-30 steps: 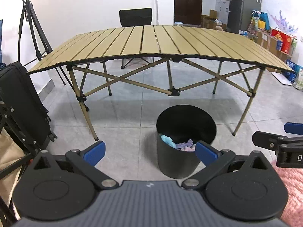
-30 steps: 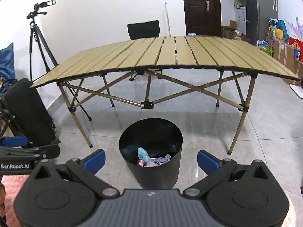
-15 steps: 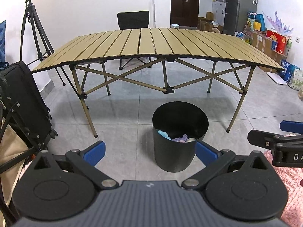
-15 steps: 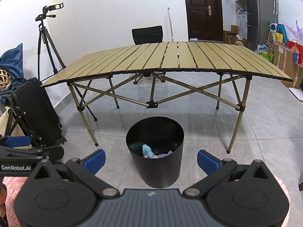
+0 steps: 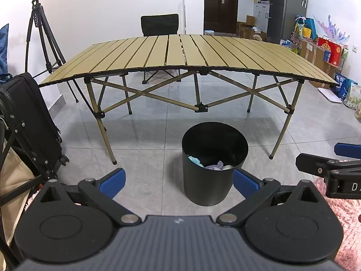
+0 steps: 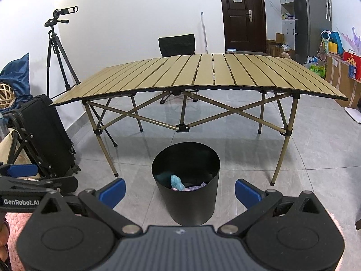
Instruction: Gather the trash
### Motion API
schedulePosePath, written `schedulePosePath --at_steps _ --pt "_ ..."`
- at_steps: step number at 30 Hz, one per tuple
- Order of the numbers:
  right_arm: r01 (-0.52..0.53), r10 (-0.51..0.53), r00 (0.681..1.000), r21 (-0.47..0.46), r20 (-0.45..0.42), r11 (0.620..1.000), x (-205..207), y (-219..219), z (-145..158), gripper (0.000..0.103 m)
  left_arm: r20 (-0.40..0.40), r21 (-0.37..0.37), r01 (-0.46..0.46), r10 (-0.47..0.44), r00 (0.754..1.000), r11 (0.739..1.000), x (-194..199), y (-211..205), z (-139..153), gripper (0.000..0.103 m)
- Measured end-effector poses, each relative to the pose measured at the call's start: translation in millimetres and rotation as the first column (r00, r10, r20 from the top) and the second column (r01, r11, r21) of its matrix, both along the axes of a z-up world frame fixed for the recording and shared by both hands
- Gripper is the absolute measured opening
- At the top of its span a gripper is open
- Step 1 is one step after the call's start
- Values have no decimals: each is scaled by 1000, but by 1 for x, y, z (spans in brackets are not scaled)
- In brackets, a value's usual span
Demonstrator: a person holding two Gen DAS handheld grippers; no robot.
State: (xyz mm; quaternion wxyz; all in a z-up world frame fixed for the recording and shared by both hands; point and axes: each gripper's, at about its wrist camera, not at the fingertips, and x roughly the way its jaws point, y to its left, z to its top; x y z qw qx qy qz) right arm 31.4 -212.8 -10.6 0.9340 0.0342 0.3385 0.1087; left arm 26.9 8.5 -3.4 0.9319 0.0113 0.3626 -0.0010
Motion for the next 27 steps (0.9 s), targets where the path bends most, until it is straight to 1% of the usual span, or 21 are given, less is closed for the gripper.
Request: schedulePosePath --at_steps 20,27 --pt "1 -1 1000 -4 0 1000 1 1 1 103 5 -9 12 -12 1000 1000 0 -2 -2 103" --pt "1 -1 1000 -5 -1 1000 1 1 1 103 2 -24 16 -15 1000 1000 0 0 -2 103"
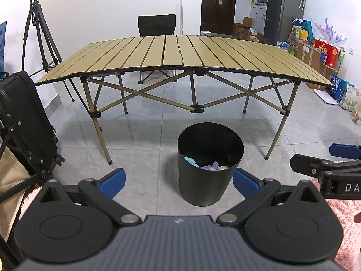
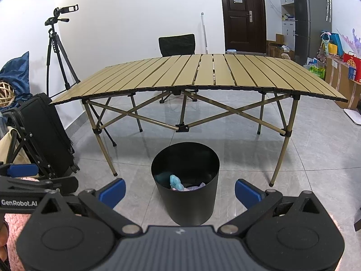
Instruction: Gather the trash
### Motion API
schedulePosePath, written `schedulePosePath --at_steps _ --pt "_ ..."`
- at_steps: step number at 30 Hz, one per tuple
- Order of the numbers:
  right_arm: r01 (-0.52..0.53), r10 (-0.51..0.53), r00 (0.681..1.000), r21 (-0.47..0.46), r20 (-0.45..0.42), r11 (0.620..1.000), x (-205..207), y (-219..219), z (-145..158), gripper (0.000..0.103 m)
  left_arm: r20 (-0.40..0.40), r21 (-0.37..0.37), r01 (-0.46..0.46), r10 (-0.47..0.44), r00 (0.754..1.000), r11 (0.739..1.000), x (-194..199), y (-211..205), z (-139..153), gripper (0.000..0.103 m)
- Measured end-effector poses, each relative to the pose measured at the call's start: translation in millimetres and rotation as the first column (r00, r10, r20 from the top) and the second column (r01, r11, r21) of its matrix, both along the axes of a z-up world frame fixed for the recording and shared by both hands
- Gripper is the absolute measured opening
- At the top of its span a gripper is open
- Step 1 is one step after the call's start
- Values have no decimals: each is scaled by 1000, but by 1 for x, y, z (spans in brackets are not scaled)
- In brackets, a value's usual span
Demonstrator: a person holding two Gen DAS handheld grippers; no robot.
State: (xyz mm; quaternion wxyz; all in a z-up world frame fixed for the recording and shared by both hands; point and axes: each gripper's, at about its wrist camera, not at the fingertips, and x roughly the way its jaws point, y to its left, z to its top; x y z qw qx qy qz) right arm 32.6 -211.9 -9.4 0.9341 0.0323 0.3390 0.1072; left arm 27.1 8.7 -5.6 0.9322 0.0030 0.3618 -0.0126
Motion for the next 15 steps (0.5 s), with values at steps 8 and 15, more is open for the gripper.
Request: schedulePosePath --at_steps 8,15 --pt "-4 4 1000 -4 -2 1000 1 1 0 103 6 -1 4 -4 1000 1000 0 0 -1 103" --pt "-10 10 1000 -3 -5 1000 2 0 -3 103 3 1 -3 3 1000 1000 1 0 -2 103"
